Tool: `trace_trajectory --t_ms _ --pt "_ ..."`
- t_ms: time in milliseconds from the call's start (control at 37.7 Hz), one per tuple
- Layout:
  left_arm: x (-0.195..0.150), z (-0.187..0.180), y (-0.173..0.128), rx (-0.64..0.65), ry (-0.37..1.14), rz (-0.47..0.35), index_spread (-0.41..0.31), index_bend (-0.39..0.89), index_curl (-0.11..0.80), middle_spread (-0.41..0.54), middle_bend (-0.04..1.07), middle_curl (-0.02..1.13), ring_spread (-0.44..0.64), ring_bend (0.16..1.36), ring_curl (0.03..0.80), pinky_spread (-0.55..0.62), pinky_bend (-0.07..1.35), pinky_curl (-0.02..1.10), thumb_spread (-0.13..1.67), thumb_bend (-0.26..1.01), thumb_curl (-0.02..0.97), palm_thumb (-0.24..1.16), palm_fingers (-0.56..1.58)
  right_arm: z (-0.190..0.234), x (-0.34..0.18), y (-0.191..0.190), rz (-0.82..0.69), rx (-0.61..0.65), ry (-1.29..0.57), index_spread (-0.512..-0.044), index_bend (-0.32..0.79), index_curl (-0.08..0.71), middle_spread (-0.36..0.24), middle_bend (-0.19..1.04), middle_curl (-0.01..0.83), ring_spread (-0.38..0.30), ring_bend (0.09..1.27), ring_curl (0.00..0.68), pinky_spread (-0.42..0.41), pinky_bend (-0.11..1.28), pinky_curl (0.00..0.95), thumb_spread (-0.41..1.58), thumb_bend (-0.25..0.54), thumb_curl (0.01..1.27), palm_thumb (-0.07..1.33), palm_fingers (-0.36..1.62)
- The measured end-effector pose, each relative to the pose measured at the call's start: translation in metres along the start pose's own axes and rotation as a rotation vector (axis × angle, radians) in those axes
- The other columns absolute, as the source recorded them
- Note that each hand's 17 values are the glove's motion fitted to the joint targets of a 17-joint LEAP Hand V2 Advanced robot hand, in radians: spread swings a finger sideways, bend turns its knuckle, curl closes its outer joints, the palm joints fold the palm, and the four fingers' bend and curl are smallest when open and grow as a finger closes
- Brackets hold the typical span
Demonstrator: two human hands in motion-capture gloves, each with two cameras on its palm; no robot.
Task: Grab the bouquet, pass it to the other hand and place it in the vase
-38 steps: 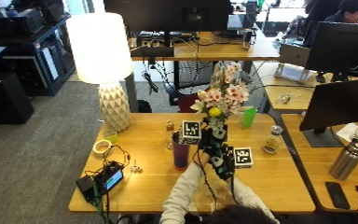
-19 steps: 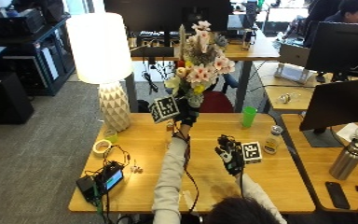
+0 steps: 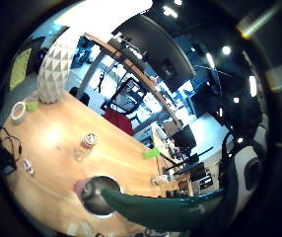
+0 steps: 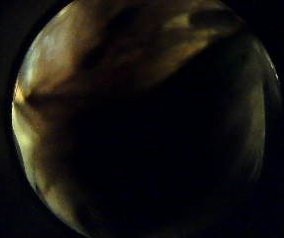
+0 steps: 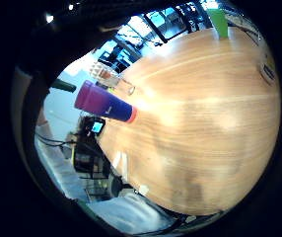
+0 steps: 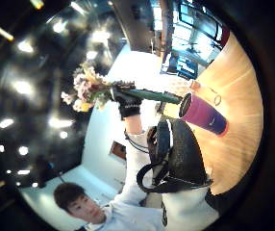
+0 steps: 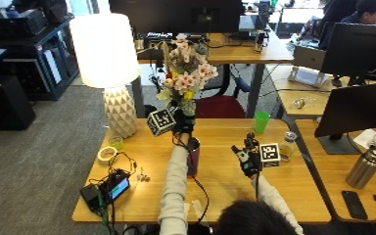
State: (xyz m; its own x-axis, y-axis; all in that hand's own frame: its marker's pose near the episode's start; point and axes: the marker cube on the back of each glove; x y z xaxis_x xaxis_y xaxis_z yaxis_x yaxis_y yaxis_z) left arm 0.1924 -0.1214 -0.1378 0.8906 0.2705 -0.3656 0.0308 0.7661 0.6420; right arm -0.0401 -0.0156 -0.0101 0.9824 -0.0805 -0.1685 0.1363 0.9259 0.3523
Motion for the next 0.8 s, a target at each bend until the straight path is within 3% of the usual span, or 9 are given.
trace_trajectory --t_ms 186,266,319,345,425,478,611,664,797 --pt "-0.071 0.006 0.008 -0.082 -0.096 -0.107 -0.375 0.53 0.584 -0.359 0.76 0.55 -0.39 0.79 0.482 -0.43 0.59 0.44 0.3 -0.03 0.759 0.84 1.41 -0.001 0.019 -0.012 -0.001 0.045 0.114 -0.361 0.03 0.192 -0.006 0.14 0.336 0.125 0.46 0.33 0.302 0.93 0.429 1.08 -0.032 0.47 0.68 -0.05" --pt "-0.102 0.005 0.028 -0.285 -0.096 -0.194 -0.372 0.52 0.582 -0.359 0.75 0.54 -0.39 0.78 0.479 -0.44 0.58 0.43 0.3 -0.04 0.761 0.82 1.39 -0.003 0.033 -0.014 -0.036 0.016 0.141 -0.374 0.05 0.171 0.008 0.14 0.321 0.15 0.47 0.322 0.321 0.96 0.424 1.09 -0.033 0.46 0.65 -0.07" --pt "-0.12 -0.003 0.051 -0.502 -0.111 -0.252 -0.344 0.38 0.541 -0.35 0.68 0.52 -0.39 0.73 0.457 -0.44 0.63 0.43 0.33 -0.1 0.739 0.7 1.2 -0.002 0.035 -0.013 -0.018 -0.009 0.124 -0.381 0.05 0.16 0.022 0.15 0.314 0.163 0.47 0.317 0.331 0.97 0.418 1.08 -0.041 0.44 0.63 -0.1" --pt "-0.125 -0.011 0.066 -0.629 -0.107 -0.257 -0.275 0.17 0.484 -0.304 0.57 0.49 -0.33 0.7 0.447 -0.36 0.58 0.42 0.52 -0.2 0.665 0.49 0.68 -0.001 0.034 -0.012 -0.001 -0.022 0.109 -0.383 0.05 0.154 0.029 0.16 0.312 0.168 0.47 0.317 0.336 0.97 0.417 1.08 -0.039 0.44 0.62 -0.1" --pt "-0.126 -0.042 0.109 -0.905 -0.072 -0.158 -0.138 -0.01 0.439 -0.093 0.44 0.56 -0.09 0.72 0.555 -0.04 0.58 0.51 0.61 -0.15 0.596 0.36 -0.33 -0.002 0.042 -0.014 0.048 -0.023 0.135 -0.387 0.06 0.142 0.039 0.16 0.306 0.18 0.47 0.313 0.341 0.97 0.411 1.08 -0.034 0.43 0.61 -0.1" --pt "-0.126 -0.057 0.129 -0.94 -0.095 -0.139 -0.086 -0.02 0.375 -0.008 0.34 0.49 0.02 0.68 0.483 0.08 0.53 0.46 0.66 -0.11 0.567 0.34 -0.33 -0.003 0.046 -0.015 0.112 -0.023 0.156 -0.388 0.07 0.138 0.044 0.17 0.303 0.186 0.47 0.312 0.345 0.97 0.406 1.08 -0.029 0.43 0.61 -0.1" --pt "-0.141 -0.08 0.155 -0.897 -0.303 -0.301 -0.007 -0.03 0.267 0.123 0.22 0.35 0.2 0.62 0.36 0.27 0.48 0.36 0.75 -0.05 0.519 0.35 -0.24 -0.002 0.048 -0.005 0.325 -0.08 0.112 -0.391 0.08 0.13 0.052 0.17 0.296 0.197 0.47 0.308 0.351 0.96 0.395 1.08 -0.018 0.43 0.63 -0.1" --pt "-0.148 -0.082 0.157 -0.863 -0.368 -0.256 0.009 -0.01 0.237 0.164 0.21 0.33 0.25 0.62 0.343 0.32 0.46 0.34 0.78 -0.03 0.507 0.38 -0.23 -0.002 0.053 -0.003 0.342 -0.089 0.15 -0.392 0.09 0.13 0.058 0.17 0.294 0.2 0.46 0.304 0.352 0.95 0.389 1.07 -0.012 0.43 0.65 -0.1" --pt "-0.195 -0.073 0.165 -0.8 -0.393 -0.124 0.035 0.0 0.178 0.224 0.19 0.32 0.33 0.62 0.326 0.41 0.44 0.32 0.82 -0.03 0.471 0.39 -0.22 0.005 0.055 0.003 0.11 -0.208 0.104 -0.393 0.09 0.127 0.067 0.18 0.29 0.205 0.44 0.296 0.357 0.94 0.379 1.05 -0.016 0.44 0.68 -0.1"
